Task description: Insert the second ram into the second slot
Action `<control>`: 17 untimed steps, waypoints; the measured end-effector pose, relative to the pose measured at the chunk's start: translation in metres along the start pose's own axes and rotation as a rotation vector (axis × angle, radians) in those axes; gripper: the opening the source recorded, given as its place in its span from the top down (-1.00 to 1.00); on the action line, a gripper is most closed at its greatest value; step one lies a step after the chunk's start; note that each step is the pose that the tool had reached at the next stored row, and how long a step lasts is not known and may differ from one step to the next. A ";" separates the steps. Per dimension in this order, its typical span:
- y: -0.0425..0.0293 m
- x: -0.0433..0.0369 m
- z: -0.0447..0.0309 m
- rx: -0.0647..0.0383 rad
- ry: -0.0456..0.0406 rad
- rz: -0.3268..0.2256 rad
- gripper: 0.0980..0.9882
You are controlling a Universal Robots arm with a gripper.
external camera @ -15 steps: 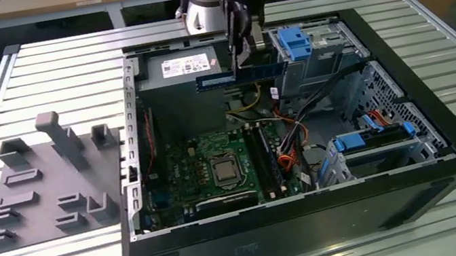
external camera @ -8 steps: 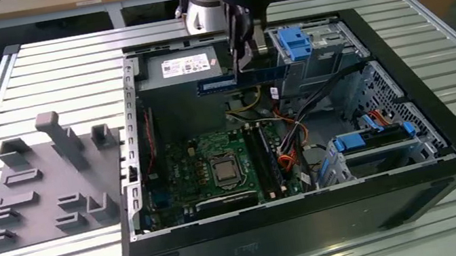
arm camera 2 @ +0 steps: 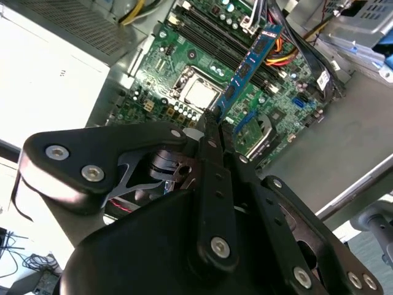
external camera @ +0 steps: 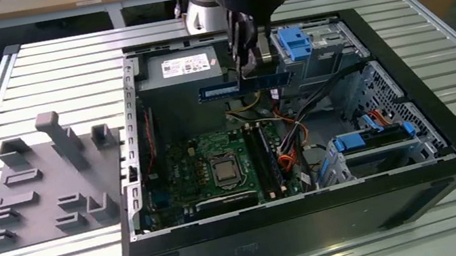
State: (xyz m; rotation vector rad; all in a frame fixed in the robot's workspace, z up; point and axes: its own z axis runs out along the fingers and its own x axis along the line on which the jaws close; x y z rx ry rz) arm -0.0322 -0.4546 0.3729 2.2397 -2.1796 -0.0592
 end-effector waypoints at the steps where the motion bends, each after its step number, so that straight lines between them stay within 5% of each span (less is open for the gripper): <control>1: 0.0000 0.0012 0.0000 0.000 0.0000 0.000 0.91; 17: 0.0001 0.0019 0.0000 0.001 -0.0018 0.051 0.91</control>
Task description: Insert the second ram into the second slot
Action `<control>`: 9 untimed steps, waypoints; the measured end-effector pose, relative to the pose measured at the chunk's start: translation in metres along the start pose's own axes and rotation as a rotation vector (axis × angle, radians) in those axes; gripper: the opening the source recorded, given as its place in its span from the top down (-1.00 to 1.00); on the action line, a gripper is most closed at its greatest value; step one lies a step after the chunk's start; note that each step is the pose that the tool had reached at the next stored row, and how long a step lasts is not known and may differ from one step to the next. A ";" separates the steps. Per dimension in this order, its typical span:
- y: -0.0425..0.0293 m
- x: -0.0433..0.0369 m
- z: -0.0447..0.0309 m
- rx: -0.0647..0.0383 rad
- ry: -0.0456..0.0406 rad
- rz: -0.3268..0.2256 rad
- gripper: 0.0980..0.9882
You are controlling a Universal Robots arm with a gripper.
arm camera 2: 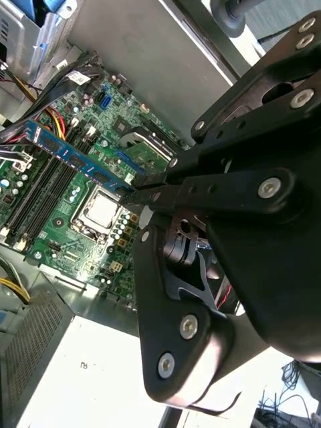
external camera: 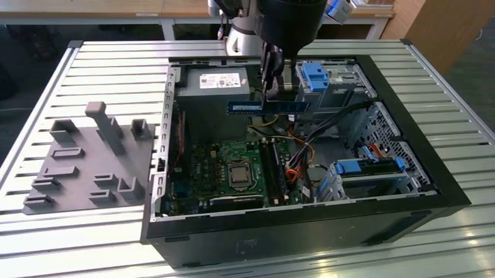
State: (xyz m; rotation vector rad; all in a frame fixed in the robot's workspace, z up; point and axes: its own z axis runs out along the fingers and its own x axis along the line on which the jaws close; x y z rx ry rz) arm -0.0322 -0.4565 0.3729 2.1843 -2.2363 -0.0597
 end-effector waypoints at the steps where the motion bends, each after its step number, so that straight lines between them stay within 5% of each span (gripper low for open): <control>1: 0.0000 0.0000 0.0000 0.000 -0.0002 0.006 0.91; 9: 0.0000 0.0000 0.0000 0.001 -0.0027 0.074 0.91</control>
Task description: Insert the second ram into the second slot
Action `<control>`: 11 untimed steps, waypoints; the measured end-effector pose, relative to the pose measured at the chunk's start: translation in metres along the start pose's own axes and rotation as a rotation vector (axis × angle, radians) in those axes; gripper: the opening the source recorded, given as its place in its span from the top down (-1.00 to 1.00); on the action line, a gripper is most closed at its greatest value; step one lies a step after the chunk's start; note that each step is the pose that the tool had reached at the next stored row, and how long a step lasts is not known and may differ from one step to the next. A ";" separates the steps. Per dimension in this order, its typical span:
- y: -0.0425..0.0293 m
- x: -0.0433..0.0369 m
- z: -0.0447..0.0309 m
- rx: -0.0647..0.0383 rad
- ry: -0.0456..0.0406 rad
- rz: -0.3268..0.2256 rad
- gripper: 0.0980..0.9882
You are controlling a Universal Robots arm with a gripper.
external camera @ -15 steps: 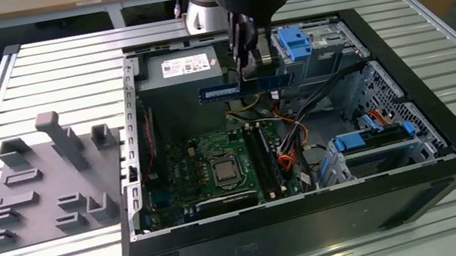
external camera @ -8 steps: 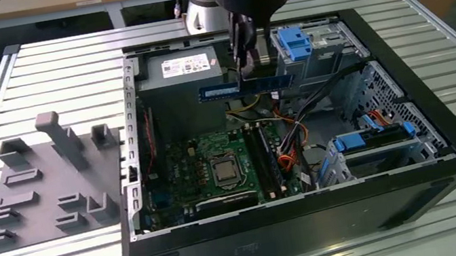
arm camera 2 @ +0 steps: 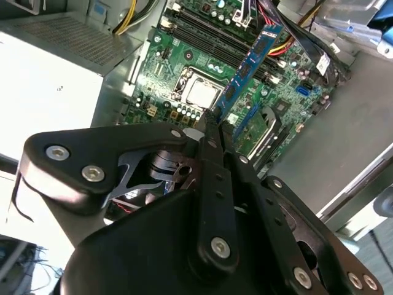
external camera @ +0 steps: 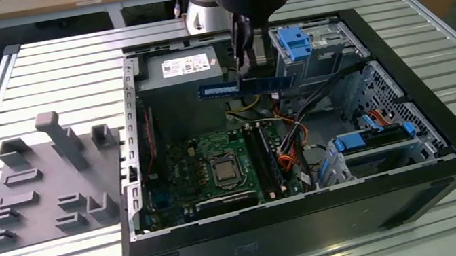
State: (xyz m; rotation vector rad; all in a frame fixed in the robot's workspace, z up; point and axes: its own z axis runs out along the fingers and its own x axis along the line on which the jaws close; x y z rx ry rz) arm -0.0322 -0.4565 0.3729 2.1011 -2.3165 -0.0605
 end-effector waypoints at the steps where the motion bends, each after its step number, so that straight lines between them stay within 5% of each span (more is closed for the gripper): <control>1: 0.0000 0.0000 0.0000 0.000 -0.0005 0.011 0.91; 11: 0.0000 0.0000 0.0001 0.002 -0.0043 0.112 0.91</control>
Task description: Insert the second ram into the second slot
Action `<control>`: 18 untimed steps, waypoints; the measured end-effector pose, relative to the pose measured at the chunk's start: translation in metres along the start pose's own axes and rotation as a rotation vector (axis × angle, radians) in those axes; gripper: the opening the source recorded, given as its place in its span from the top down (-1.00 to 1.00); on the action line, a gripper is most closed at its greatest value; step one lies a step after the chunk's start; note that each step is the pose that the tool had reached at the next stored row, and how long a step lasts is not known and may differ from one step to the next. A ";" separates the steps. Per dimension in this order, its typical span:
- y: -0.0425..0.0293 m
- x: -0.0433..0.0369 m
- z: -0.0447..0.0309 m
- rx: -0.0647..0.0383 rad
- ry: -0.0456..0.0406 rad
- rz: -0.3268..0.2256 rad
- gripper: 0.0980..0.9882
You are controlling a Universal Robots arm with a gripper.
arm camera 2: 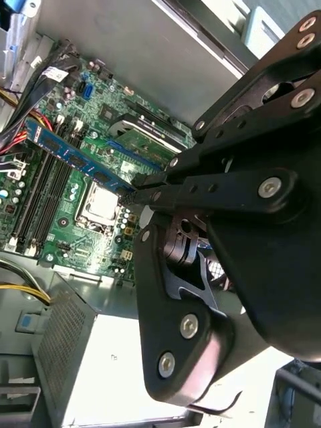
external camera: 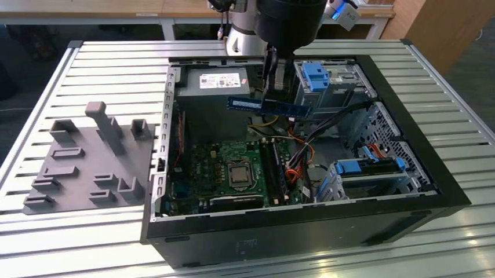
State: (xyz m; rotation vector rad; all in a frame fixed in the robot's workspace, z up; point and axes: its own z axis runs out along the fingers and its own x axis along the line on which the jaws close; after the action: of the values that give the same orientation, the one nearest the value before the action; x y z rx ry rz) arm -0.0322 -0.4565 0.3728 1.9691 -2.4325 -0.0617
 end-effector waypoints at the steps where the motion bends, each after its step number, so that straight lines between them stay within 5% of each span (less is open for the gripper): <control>1: 0.0000 0.0000 0.0000 0.000 -0.0003 0.008 0.91; 18: 0.0000 0.0000 0.0000 0.002 -0.0049 0.131 0.91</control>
State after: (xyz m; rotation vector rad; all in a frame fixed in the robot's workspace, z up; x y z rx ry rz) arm -0.0322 -0.4565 0.3728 1.8066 -2.5587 -0.0627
